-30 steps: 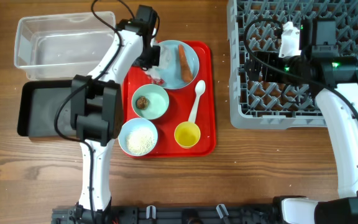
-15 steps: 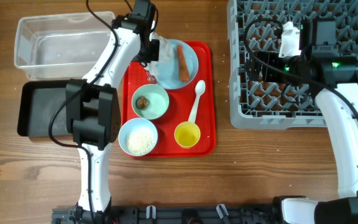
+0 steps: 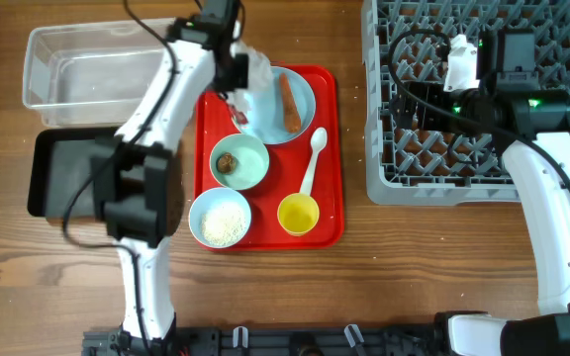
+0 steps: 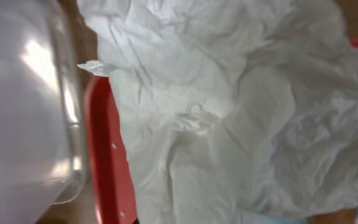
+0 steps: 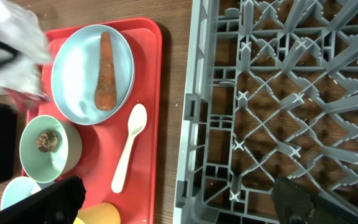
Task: Sort waste into correct bins and load items into the dishwasher rack
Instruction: 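Grasp the white tissue with the left gripper and drop it into the clear bin, then grasp the orange carrot on the blue plate with the left gripper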
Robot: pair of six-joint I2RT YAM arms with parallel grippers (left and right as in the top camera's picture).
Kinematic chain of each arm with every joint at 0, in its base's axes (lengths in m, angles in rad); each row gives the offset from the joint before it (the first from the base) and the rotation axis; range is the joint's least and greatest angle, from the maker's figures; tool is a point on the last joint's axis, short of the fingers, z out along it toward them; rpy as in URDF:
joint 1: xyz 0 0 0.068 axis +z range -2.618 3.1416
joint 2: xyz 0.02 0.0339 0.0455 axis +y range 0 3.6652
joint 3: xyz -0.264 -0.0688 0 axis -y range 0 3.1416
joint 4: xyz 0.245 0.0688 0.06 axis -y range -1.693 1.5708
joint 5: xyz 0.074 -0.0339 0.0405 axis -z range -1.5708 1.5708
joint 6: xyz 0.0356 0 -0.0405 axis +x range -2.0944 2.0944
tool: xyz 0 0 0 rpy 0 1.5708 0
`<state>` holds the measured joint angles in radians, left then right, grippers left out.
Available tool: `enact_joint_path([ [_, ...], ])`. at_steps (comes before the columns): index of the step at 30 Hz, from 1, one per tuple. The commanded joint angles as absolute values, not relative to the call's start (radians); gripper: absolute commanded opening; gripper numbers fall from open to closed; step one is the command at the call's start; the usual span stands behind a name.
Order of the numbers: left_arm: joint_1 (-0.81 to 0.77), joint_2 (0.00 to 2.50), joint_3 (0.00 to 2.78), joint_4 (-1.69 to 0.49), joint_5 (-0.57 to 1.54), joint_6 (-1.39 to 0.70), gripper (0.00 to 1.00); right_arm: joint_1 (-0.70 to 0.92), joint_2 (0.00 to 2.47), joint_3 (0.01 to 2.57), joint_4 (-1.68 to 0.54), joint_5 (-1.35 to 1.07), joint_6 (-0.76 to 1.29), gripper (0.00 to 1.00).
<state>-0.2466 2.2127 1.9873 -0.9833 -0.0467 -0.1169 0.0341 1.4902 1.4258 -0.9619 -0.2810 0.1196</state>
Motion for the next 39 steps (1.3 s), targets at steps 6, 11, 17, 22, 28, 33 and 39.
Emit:
enact_joint_path([
  [6,0.003,1.974,2.033,-0.955,-0.144,-0.154,0.04,0.033,1.496,1.448,-0.95,-0.296,0.131,1.0],
  [11,0.167,2.038,2.031,-0.901,-0.147,-0.34,0.04,0.033,1.496,1.448,-0.949,-0.295,0.131,1.0],
  [17,0.239,2.191,2.031,-0.83,-0.139,-0.484,0.16,0.033,1.497,1.448,-0.947,-0.296,0.134,1.0],
  [22,0.228,2.224,2.03,-0.855,-0.139,-0.483,0.95,0.033,1.497,1.448,-0.951,-0.297,0.133,1.0],
  [28,0.228,2.217,2.031,-0.841,-0.102,-0.479,1.0,0.033,1.497,1.447,-0.952,-0.297,0.131,1.0],
  [33,0.213,2.111,2.032,-0.849,0.022,-0.356,0.99,0.033,1.497,1.447,-0.954,-0.297,0.133,1.0],
  [39,0.028,1.967,2.031,-0.915,0.187,-0.081,1.0,0.033,1.497,1.447,-0.966,-0.296,0.132,1.0],
])
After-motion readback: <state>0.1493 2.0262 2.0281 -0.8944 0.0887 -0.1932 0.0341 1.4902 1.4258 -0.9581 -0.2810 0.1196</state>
